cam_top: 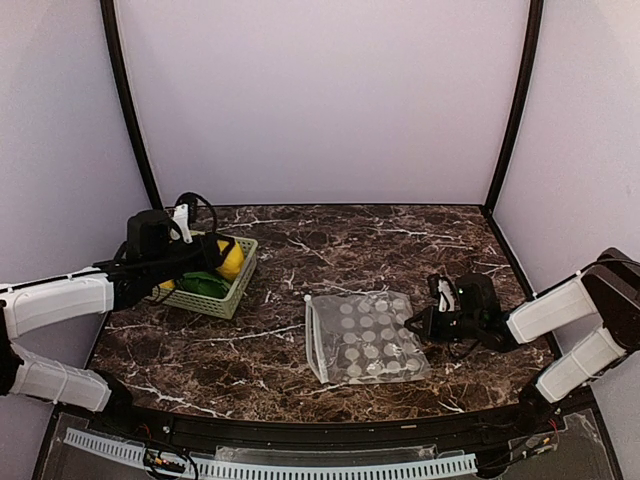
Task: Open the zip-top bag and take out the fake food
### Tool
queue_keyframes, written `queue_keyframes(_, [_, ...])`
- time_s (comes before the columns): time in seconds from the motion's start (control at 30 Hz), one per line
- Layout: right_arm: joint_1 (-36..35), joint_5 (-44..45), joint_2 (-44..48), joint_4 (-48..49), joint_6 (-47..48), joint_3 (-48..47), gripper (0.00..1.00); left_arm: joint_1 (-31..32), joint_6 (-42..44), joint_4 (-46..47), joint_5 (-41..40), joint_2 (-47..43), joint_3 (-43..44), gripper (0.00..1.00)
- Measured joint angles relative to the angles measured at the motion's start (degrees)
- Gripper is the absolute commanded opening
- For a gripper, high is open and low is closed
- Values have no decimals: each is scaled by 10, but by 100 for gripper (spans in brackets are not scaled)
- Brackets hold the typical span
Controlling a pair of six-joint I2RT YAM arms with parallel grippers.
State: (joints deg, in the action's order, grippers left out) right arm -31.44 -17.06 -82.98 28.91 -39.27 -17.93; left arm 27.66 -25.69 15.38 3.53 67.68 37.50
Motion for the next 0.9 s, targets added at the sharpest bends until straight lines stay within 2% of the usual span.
queue_keyframes(0.23, [0, -12, 0, -3, 9, 0, 0, -178, 9, -79, -8, 4, 19, 48])
queue_keyframes(0.37, [0, -14, 0, -3, 11, -1, 0, -232, 6, -90, -13, 37, 24, 51])
queue_keyframes(0.47, [0, -18, 0, -4, 13, -3, 0, -240, 6, -99, -22, 66, 33, 55])
queue_keyframes(0.67, [0, -30, 0, -8, 25, -16, 0, -240, 9, -112, -55, 99, 41, 80])
queue_keyframes(0.87, [0, -37, 0, -23, 35, -30, 0, -240, 12, -122, -65, 104, 50, 98])
queue_keyframes(0.9, [0, -37, 0, -26, 38, -33, 0, -240, 13, -123, -64, 103, 50, 98])
